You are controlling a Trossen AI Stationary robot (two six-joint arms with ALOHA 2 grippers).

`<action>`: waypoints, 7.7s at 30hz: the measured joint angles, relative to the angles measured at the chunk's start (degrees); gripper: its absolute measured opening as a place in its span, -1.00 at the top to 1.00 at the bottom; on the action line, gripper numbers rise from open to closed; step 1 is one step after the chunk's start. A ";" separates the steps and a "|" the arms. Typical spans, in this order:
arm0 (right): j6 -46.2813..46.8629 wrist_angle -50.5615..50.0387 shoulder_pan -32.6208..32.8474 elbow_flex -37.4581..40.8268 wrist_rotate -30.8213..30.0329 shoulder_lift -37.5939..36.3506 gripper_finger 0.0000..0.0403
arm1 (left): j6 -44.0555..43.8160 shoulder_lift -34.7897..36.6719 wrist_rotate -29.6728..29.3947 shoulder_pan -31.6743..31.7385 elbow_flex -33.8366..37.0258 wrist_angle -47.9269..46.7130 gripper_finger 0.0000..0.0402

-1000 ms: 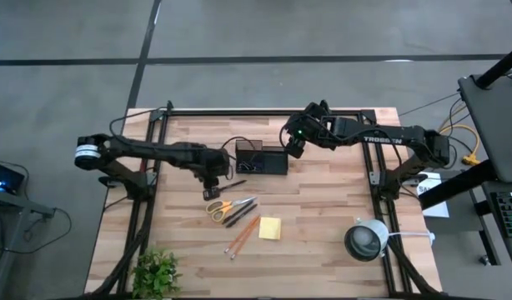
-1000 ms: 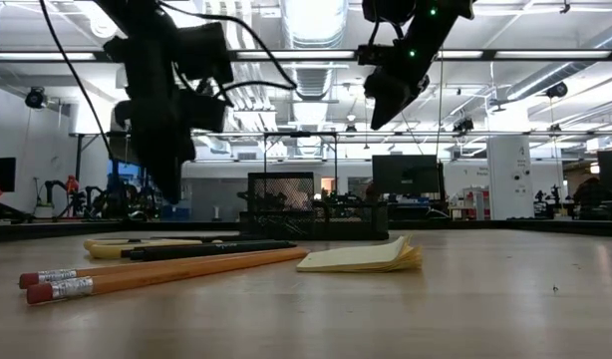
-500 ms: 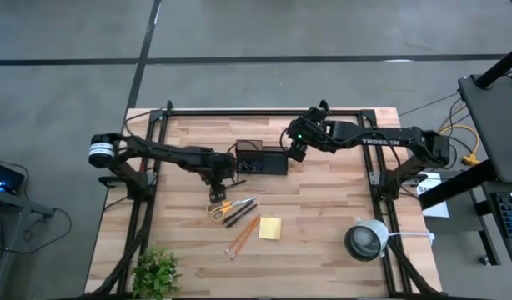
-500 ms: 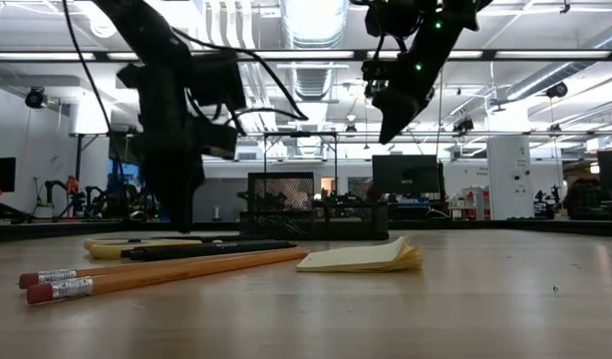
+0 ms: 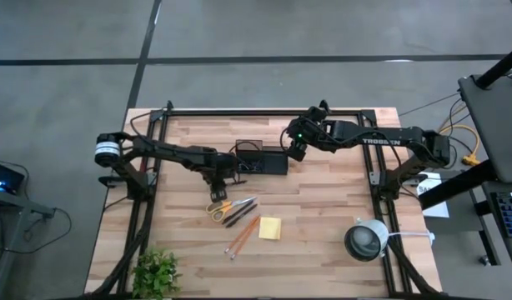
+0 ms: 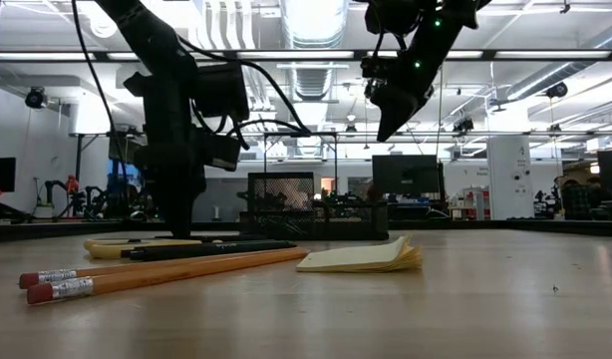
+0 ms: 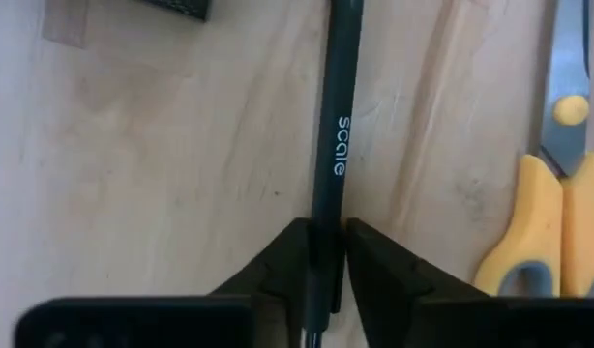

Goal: Pick and place office supplies into organizer
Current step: Put the top black pen into the black organizer bin, then put the yellow scissor into the black organizer bin, then put the top black pen into the black organizer bin

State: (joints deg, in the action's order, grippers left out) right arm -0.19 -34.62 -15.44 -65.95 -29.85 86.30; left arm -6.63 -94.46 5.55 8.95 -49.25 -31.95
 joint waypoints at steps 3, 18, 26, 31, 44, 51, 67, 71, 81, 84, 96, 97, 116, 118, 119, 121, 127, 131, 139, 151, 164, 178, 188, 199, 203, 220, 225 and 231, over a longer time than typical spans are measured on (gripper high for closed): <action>0.00 0.08 0.00 0.00 -0.02 0.00 0.00 | 0.51 -1.65 1.45 -0.01 -0.02 0.75 0.87; -0.28 0.98 0.04 -0.02 -0.17 0.00 0.00 | 6.72 2.88 -5.07 0.22 -0.98 -7.32 0.95; -0.60 2.24 0.04 -0.02 -0.36 -0.02 0.00 | 16.92 7.94 -19.05 0.32 -11.69 -23.67 0.96; -1.73 2.19 0.04 -0.02 -2.17 -0.46 0.00 | 28.85 7.70 -31.20 0.86 -24.01 -31.02 0.96; -1.39 1.97 -0.54 -0.04 -4.88 -5.28 0.00 | 55.99 -5.05 -46.07 4.83 -37.42 -28.49 0.97; -2.69 1.96 -0.98 -0.04 -4.87 -5.81 0.00 | 57.13 -11.55 -46.04 3.48 -40.46 -27.99 0.97; -2.87 1.70 -0.96 -0.04 -4.57 -6.05 0.00 | 50.36 -12.12 -46.47 -2.44 -39.21 -25.93 0.21; -5.13 -0.79 -0.43 -0.04 4.79 -6.10 0.00 | 30.85 -8.04 -41.23 -3.54 -38.86 -34.92 0.08; -4.50 7.77 7.22 -0.78 33.19 1.24 0.00 | -0.05 14.64 -11.09 -11.09 -14.87 -18.19 0.16; -1.22 10.36 10.80 -4.06 33.36 6.06 0.00 | -7.38 20.22 -9.06 -14.14 -5.49 -12.26 0.19; -2.95 -2.51 17.00 -22.50 32.81 23.57 0.00 | -23.48 22.09 -10.95 -27.45 9.50 4.21 0.19; -2.89 -3.14 16.95 -23.33 32.71 24.24 0.00 | -23.66 20.82 -11.43 -27.90 9.43 4.45 0.18; -3.27 -4.60 16.60 -24.17 30.98 24.57 0.00 | -26.03 4.73 -15.24 -28.46 7.17 6.99 0.11; -3.64 -4.49 16.48 -24.02 30.77 24.57 0.00 | -25.99 4.11 -15.26 -28.41 7.21 7.19 0.13; -4.04 -4.55 16.46 -23.91 30.70 24.57 0.00 | -25.71 3.90 -15.21 -28.37 7.22 7.34 0.16; -4.52 -4.49 16.46 -23.63 30.60 24.57 0.00 | -24.42 3.90 -15.03 -28.29 7.28 7.60 0.25; -5.38 -4.51 16.48 -21.97 30.73 24.57 0.00 | -20.27 3.88 -14.82 -27.88 7.28 8.20 0.68; -5.38 -4.52 16.48 -21.04 30.74 24.57 0.00 | -17.02 4.02 -14.80 -27.39 7.06 8.04 0.71; -5.35 -4.05 16.48 -20.81 30.66 24.55 0.00 | -14.03 6.60 -19.79 -26.83 5.49 2.88 0.71; -2.11 -2.08 16.20 -20.65 9.76 17.96 0.00 | 0.07 17.86 -36.74 -21.43 -8.88 -25.87 0.71; 8.61 -5.53 15.96 -15.39 -15.63 -0.21 0.00 | 48.28 15.50 -50.42 0.07 -23.19 -25.69 0.71; 17.38 -4.91 15.80 -6.23 -18.35 -8.68 0.00 | 77.84 0.70 -61.72 1.49 -27.32 -13.45 0.71; 16.06 -3.58 15.76 -5.81 -18.33 -8.35 0.00 | 74.52 -5.99 -66.37 0.75 -27.98 -10.57 0.38; 13.90 -4.34 15.77 -5.60 -12.33 -8.33 0.00 | 58.88 1.82 -69.18 -4.21 -27.32 -16.32 0.33; 11.70 -4.36 15.80 -4.14 1.01 -7.86 0.00 | 38.08 6.71 -65.05 -6.81 -27.32 -23.59 0.32; 11.83 5.35 22.80 -11.52 26.87 17.39 0.00 | -20.85 21.81 -20.19 -25.70 -7.26 -16.14 0.32; 9.72 2.64 26.07 -15.66 26.98 23.20 0.00 | -30.92 22.35 -20.78 -32.42 -2.95 -14.47 0.32; 12.84 1.00 27.21 -18.38 31.93 29.81 0.00 | -36.57 22.33 -24.32 -37.70 0.09 -9.24 0.32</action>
State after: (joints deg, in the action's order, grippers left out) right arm 12.65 -33.62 11.77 -84.33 2.08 116.11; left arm -43.20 -72.14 -18.78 -28.75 -49.17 -41.19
